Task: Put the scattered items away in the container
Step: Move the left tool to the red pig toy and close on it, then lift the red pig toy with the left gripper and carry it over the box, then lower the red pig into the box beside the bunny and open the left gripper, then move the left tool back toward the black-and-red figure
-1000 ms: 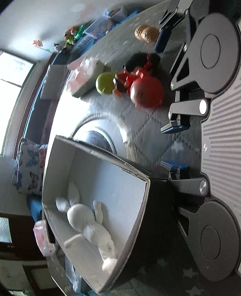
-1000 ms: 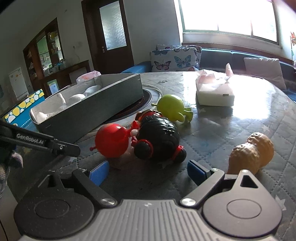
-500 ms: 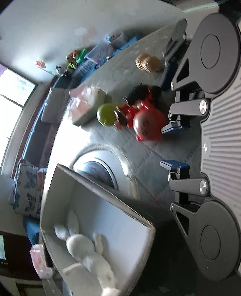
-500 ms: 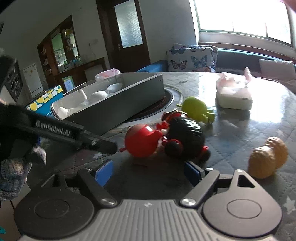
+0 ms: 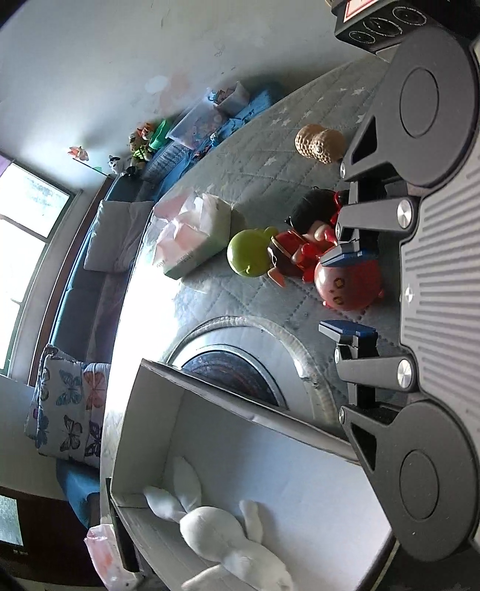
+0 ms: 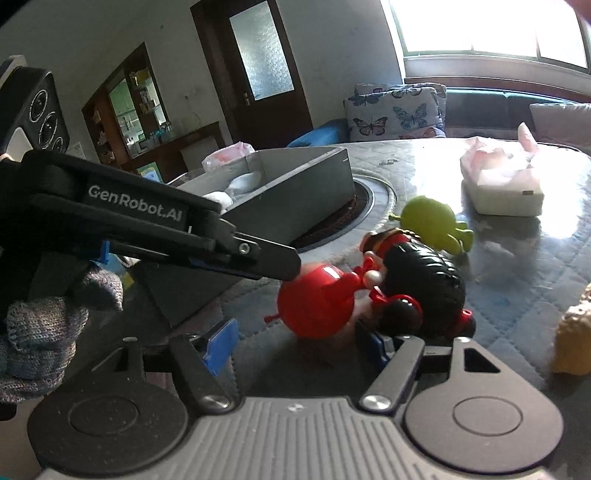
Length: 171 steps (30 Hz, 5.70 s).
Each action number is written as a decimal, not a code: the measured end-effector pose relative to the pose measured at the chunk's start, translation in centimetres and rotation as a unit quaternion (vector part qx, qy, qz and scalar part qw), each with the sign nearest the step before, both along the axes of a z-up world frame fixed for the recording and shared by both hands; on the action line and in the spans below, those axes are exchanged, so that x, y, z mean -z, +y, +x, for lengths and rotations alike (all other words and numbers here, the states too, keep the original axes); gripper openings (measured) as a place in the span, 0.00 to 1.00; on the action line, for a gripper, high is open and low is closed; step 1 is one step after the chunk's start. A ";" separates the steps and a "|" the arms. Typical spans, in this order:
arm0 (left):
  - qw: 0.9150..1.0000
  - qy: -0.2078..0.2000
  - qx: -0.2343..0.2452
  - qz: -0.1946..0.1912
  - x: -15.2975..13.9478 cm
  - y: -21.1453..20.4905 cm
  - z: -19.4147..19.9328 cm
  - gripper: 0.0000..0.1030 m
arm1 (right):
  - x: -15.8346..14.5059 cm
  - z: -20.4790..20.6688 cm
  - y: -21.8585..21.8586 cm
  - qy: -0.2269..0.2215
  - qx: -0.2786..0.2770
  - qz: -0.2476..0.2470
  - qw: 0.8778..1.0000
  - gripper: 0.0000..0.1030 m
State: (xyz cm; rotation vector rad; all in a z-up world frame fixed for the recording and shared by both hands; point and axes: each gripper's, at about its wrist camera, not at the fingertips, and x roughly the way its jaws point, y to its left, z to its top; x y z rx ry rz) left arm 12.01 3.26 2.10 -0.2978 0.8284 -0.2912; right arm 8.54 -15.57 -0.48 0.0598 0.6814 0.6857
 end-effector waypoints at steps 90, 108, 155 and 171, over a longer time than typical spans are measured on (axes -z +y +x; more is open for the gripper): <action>0.973 0.042 -0.152 -0.169 1.7 18.0 5.2 0.40 | -3.5 11.7 21.0 0.006 -0.129 -0.164 0.978 0.48; 0.974 0.030 -0.155 -0.161 0.7 17.8 4.7 0.40 | -4.0 11.2 20.1 0.001 -0.125 -0.144 0.982 0.52; 0.991 -0.046 -0.063 -0.105 -3.0 4.7 -5.1 0.40 | -6.9 -2.7 0.9 -0.107 -0.009 -0.015 0.994 1.00; 0.996 0.000 -0.041 -0.080 -0.4 1.1 -3.2 0.40 | -3.3 -2.1 -1.3 -0.062 0.053 -0.036 0.996 1.00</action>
